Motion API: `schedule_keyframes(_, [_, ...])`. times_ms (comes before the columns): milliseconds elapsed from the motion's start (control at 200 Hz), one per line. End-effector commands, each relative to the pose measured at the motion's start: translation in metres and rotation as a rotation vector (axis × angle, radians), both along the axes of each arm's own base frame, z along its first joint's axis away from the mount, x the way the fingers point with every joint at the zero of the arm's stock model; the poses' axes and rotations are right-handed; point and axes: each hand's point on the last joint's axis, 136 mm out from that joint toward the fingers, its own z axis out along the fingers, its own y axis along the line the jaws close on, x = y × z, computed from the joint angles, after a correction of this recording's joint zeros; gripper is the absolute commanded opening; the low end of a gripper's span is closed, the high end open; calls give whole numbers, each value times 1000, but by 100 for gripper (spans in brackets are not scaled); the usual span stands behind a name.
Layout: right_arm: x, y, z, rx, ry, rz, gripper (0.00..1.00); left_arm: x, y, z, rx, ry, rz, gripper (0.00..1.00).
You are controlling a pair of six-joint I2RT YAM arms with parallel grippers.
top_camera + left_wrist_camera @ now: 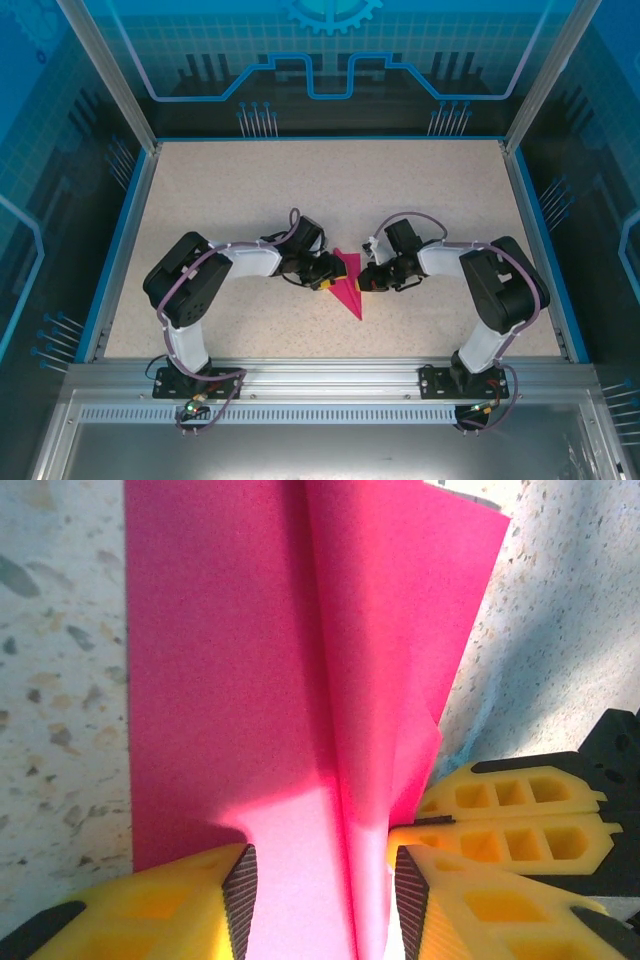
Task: Fold a paper plane with a square sheet of paper (fold left side to right side)
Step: Fourth fold the wing at the center of the table.
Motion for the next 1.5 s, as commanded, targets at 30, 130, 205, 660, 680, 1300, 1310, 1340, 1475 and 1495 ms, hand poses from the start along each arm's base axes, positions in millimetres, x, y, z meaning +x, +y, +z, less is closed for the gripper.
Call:
schedule_keyframes(30, [-7, -17, -18, -88, 59, -8, 2, 0, -1, 19, 24, -34, -40, 44])
schedule_keyframes(130, [-9, -17, -20, -93, 68, -5, 1, 4, -6, 35, 1, -64, -59, 41])
schedule_keyframes(205, [-8, -17, -20, -94, 69, -4, 1, 6, -14, 44, -24, -74, -80, 37])
schedule_keyframes(660, [-9, -14, -20, -103, 72, 12, 1, 13, -41, 17, -36, -19, -135, 24])
schedule_keyframes(680, [-9, -15, -20, -102, 74, 11, 1, 13, -40, 15, -30, -15, -134, 24])
schedule_keyframes(1300, [-3, -12, -13, -95, 56, 16, 3, -11, -1, -42, 143, 91, -74, 21])
schedule_keyframes(1310, [-3, -12, -13, -94, 56, 15, 3, -11, -1, -43, 146, 91, -73, 21])
schedule_keyframes(1340, [-2, -10, -11, -87, 53, 14, 3, -13, 0, -44, 149, 93, -74, 21])
schedule_keyframes(1475, [6, -4, 5, -53, 25, 7, 11, -16, 5, -50, 169, 102, -69, 21])
schedule_keyframes(1495, [7, -4, 8, -49, 19, 6, 12, -17, 6, -51, 172, 104, -69, 21])
